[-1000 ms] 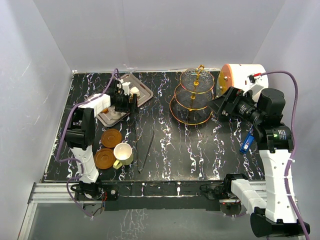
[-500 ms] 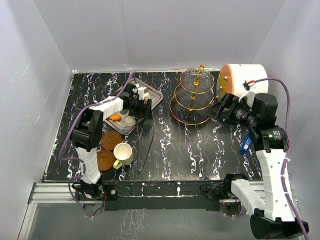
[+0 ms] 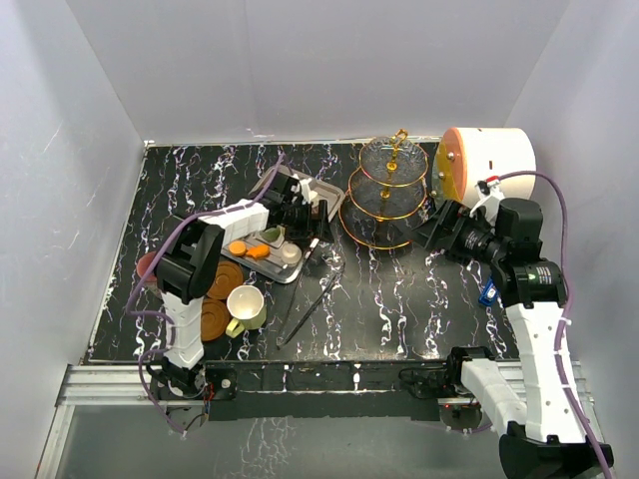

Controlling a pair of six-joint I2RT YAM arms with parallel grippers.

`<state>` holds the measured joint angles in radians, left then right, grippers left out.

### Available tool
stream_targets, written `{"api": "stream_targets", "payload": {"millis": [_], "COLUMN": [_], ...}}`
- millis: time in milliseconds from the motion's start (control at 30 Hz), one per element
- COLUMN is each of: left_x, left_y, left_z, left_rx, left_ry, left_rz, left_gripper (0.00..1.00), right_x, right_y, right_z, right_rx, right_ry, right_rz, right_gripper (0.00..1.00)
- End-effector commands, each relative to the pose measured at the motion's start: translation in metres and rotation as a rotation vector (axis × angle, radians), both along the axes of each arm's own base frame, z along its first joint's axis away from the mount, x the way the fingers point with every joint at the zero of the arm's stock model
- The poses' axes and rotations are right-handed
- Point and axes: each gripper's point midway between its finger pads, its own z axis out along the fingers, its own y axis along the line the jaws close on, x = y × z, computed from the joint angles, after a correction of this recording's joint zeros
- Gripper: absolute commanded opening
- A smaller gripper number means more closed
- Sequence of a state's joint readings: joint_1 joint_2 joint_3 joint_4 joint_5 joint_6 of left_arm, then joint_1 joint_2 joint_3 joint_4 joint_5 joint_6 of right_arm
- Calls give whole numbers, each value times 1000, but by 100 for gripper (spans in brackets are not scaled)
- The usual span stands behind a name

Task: Serve the afternoon tea
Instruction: Move the tray at the center of the board.

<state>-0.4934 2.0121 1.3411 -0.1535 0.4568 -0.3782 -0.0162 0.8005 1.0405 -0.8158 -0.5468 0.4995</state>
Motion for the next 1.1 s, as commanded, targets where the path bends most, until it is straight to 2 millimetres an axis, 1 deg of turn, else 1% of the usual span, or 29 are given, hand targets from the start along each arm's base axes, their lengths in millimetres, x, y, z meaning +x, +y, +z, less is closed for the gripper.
{"api": "stream_targets", "payload": {"millis": [0, 100, 200, 300, 367, 433, 500, 567, 667, 767, 833, 933, 967, 1000, 1033, 1067], "left_x": [-13, -21, -28, -30, -30, -26, -19, -15, -11, -17, -27, -47, -59, -68, -80, -95], "left_y": [-32, -49, -59, -66, -75, -78, -81, -80, -70, -56, -45, -24, -14, -8, 1, 11], "left_z": [1, -3, -9, -8, 2, 12, 30, 48, 72, 93, 103, 120, 115, 124, 127, 120], "left_rx": [-76, -79, -67, -56, -72, -59, -63, -51, 2, 41, 62, 66, 77, 65, 58, 62], "left_ry": [89, 115, 141, 147, 132, 110, 76, 32, -36, -92, -113, -151, -141, -159, -163, -145], "left_rz": [45, 53, 67, 82, 81, 93, 88, 71, 56, 29, 17, 9, 5, 3, 1, -2], "left_gripper": [84, 84, 84, 84, 85, 86, 91, 91, 92, 92, 92, 92, 92, 91, 91, 91], "right_x": [-8, -14, -18, -20, -21, -22, -24, -24, -25, -28, -34, -44, -48, -51, -54, -55], "right_y": [3, 2, -1, -1, 0, 1, 2, 1, -2, -4, -1, 5, 7, 8, 9, 10], "right_z": [-14, -29, -40, -47, -54, -59, -63, -67, -73, -80, -90, -109, -114, -118, -122, -125], "right_rx": [17, 11, -2, -1, 4, 8, 11, 6, 2, 0, 16, 63, 78, 94, 105, 111], "right_ry": [34, 74, 96, 113, 131, 146, 159, 168, 192, 232, 273, 345, 366, 383, 391, 396], "right_rz": [18, 16, 1, 1, 4, 6, 10, 5, -14, -35, -27, -22, -24, -29, -31, -37], "right_gripper": [86, 86, 86, 86, 86, 86, 86, 86, 86, 85, 84, 82, 81, 81, 81, 80]}}
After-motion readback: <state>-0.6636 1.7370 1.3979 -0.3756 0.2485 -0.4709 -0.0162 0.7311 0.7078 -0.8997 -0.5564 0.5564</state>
